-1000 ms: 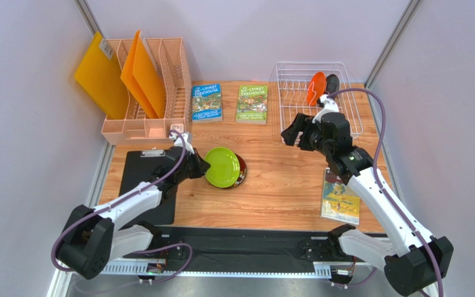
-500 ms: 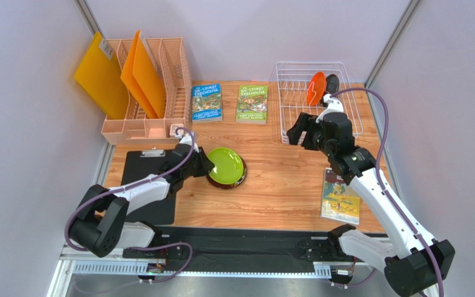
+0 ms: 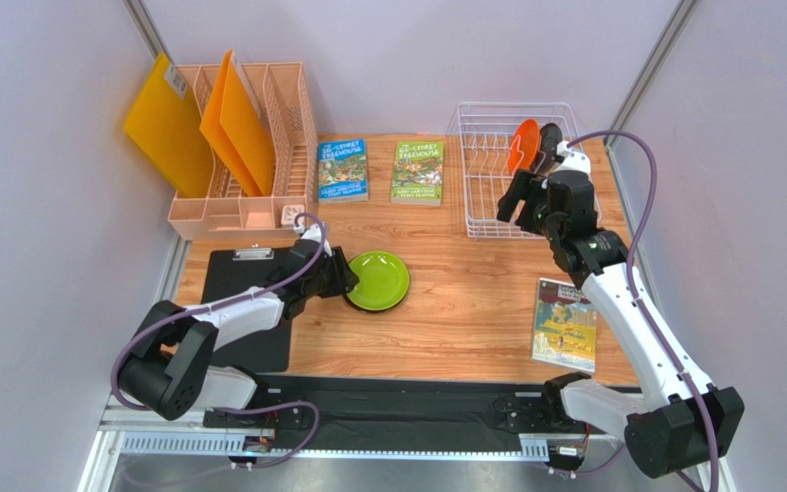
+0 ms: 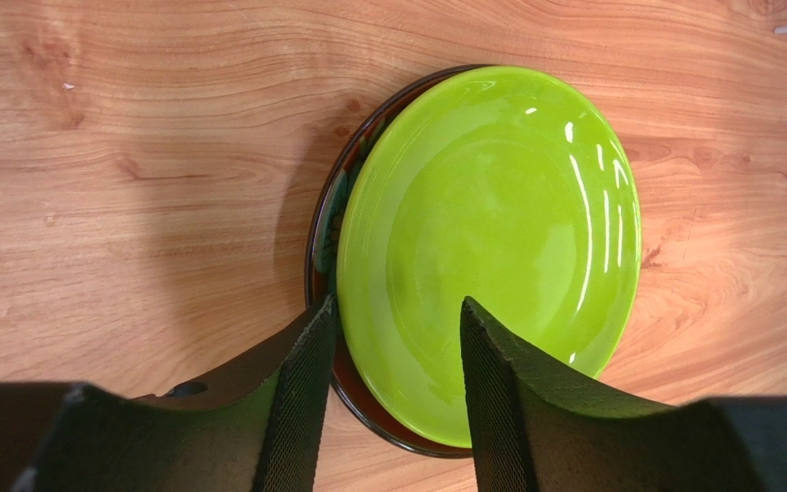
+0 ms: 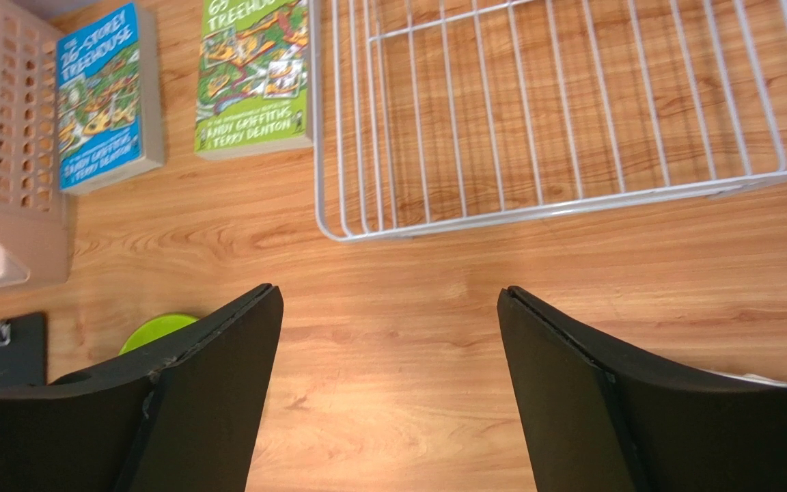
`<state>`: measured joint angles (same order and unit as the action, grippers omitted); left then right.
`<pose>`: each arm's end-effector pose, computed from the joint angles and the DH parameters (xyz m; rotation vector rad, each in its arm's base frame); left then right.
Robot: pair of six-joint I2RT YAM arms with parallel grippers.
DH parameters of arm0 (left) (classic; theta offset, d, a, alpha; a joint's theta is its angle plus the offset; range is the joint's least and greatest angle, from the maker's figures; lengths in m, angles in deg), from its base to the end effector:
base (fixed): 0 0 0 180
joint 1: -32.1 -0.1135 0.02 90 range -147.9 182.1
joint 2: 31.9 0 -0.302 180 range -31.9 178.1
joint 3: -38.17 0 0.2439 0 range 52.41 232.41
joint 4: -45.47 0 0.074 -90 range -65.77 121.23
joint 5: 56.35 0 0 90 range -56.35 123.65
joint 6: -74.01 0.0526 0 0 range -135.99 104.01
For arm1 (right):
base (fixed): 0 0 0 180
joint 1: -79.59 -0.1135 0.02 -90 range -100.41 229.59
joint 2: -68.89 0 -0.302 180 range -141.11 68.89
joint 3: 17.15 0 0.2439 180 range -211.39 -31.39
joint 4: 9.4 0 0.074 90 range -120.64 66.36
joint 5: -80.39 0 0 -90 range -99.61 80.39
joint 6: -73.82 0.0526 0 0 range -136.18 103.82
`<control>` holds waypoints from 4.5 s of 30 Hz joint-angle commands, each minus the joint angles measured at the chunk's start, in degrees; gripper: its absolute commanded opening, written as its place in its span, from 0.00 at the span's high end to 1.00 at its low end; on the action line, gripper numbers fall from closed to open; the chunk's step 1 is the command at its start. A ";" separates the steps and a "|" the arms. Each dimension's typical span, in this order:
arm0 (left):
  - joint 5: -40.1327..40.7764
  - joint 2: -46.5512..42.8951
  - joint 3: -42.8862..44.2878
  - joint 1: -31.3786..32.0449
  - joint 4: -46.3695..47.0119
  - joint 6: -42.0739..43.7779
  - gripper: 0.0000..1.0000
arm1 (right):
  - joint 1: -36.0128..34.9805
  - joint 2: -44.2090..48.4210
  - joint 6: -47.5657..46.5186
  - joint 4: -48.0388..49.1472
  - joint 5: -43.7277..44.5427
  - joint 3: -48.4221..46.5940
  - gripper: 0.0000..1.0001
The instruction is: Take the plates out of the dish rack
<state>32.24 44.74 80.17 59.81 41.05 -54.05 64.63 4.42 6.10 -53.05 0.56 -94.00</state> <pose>0.2200 -0.1170 0.1889 -0.1968 2.3244 -0.6274 0.2300 0.0518 0.3730 0.2402 2.0998 0.2012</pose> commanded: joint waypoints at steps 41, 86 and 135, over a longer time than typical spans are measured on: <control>-8.79 -11.51 8.18 -0.02 -3.67 10.99 0.25 | 14.26 -70.35 -16.30 -2.67 6.70 -66.41 0.40; -23.45 -12.66 9.49 -0.02 1.50 13.02 0.01 | -1.91 -7.12 -1.13 7.70 -4.59 -7.84 1.00; -28.57 12.13 6.78 6.31 37.37 -10.10 1.00 | -7.27 1.63 16.40 25.38 -43.67 23.94 0.66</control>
<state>2.74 57.15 87.72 64.46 76.48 -67.06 58.88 7.39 23.02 -32.05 -37.97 -67.71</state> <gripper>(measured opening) 0.029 0.226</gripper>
